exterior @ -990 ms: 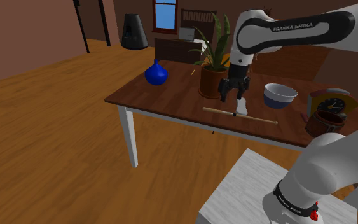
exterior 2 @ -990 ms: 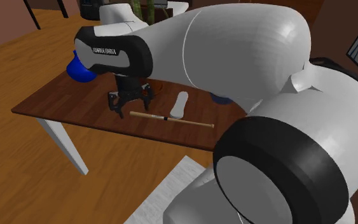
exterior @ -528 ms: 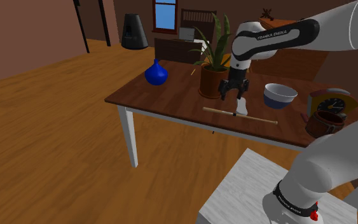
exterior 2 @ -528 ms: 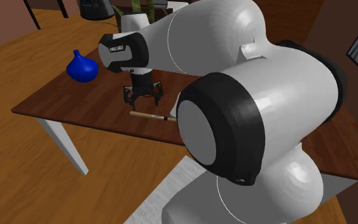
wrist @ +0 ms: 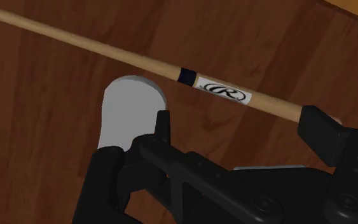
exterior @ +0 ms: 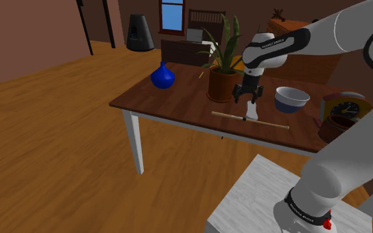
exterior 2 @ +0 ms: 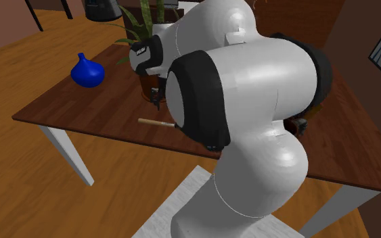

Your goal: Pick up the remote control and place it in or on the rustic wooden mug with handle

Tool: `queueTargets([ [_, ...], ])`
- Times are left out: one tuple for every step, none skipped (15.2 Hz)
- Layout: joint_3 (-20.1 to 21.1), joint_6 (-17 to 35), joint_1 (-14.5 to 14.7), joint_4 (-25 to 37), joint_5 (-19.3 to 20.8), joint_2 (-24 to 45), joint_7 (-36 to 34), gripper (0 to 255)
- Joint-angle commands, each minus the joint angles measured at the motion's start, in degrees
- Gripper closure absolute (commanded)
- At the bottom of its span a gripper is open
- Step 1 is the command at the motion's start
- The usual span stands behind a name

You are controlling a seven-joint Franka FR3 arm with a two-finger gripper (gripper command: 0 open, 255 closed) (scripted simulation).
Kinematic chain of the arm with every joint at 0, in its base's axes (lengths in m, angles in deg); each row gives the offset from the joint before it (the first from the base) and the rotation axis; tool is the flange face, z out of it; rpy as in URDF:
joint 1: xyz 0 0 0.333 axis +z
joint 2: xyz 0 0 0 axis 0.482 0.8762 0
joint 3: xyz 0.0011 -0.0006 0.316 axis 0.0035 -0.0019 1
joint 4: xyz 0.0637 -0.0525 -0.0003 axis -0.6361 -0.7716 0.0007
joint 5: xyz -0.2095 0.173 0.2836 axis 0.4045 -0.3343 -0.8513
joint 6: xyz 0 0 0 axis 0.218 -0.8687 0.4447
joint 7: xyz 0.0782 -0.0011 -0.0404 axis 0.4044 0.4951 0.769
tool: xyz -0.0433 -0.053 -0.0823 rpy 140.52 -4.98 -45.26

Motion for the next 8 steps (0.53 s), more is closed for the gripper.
queueTargets([
  [-1.3,1.9,-1.0,1.8,-0.4,3.3,-0.2,0],
  [-1.9,2.7,-1.6,2.6,-0.6,4.7,-0.3,0],
  [-2.5,3.4,-2.1,3.3,-0.9,6.1,-0.3,0],
  [-3.1,4.2,-2.7,4.1,-1.2,7.5,-0.4,0],
  [-3.7,4.9,-3.2,4.9,-1.6,8.9,-0.4,0],
  [-4.3,5.6,-3.8,5.8,-2.0,10.3,-0.4,0],
  [-4.8,6.2,-4.3,6.6,-2.4,11.7,-0.4,0],
  [-5.4,6.8,-4.9,7.5,-2.9,13.1,-0.3,0],
])
